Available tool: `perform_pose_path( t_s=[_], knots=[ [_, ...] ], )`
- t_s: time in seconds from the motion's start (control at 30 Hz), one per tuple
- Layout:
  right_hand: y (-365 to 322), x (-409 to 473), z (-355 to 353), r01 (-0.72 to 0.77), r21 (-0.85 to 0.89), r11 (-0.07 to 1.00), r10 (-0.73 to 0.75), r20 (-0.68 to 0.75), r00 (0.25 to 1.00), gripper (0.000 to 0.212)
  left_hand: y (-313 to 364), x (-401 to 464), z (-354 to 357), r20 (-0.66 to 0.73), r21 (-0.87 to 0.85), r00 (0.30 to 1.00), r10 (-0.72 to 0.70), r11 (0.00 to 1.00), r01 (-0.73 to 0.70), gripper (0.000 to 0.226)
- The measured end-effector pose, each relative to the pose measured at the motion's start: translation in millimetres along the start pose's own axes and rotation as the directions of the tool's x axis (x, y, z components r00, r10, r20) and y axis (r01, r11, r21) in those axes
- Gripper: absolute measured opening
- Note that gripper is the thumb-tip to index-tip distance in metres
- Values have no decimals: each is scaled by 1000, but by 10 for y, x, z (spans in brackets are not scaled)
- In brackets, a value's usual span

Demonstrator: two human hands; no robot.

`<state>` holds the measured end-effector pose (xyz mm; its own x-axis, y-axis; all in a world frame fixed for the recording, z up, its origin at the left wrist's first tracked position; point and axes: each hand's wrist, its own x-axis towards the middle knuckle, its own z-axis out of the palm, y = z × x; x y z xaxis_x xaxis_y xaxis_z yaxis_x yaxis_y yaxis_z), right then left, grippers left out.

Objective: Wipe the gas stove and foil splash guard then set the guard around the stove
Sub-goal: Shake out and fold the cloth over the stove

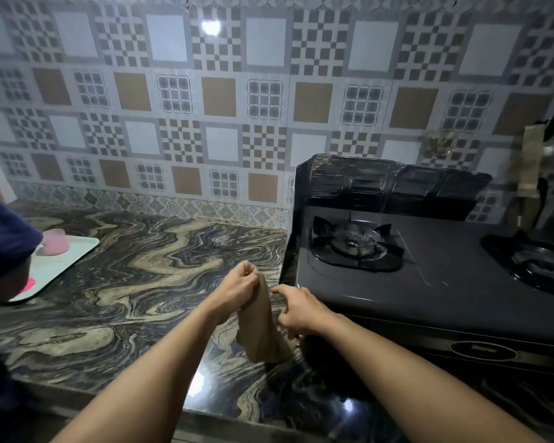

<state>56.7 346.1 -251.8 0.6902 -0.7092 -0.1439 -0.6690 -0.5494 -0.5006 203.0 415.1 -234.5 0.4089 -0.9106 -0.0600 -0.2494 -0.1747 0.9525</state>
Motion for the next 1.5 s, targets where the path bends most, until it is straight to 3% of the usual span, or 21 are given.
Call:
perform_pose_path(
  t_s=[0.27,0.47,0.63,0.77,0.87,0.97,1.1,1.2,1.37,1.5],
  knots=[
    [-119,140,-272,126,448,885,-111,-59,992,55,584,-37,-184,60,67,967,249,965,-253,19],
    [-184,131,-549,141,605,784,-202,34,979,37,1042,-124,-323,98,79,936,339,935,-347,20],
    [-220,131,-710,83,726,683,-234,110,966,30,1326,-123,-397,8,187,902,432,885,-426,11],
    [-230,120,-835,97,846,523,-233,32,972,37,1404,-56,-475,-74,158,911,406,907,-391,13],
    [-210,55,-979,102,862,497,-181,-12,983,30,1454,-42,-498,-134,79,915,381,924,-373,10],
    [-147,-27,-1083,24,857,514,-216,103,971,43,1492,-53,-509,-154,-42,923,351,931,-361,9],
    [-125,-158,-1169,-76,827,558,-233,245,941,41,1528,-43,-459,-161,-86,923,349,927,-365,17],
    [-130,-218,-1203,-91,872,480,-333,278,901,43,1562,-37,-413,-192,-152,913,361,908,-391,19],
    [-95,-282,-1275,-42,940,339,-445,200,873,49,1634,-73,-369,-266,-166,894,361,897,-411,12],
    [-82,-379,-1340,-42,969,243,-405,141,903,59,1656,-74,-348,-296,-228,901,318,892,-390,14]
  ],
)
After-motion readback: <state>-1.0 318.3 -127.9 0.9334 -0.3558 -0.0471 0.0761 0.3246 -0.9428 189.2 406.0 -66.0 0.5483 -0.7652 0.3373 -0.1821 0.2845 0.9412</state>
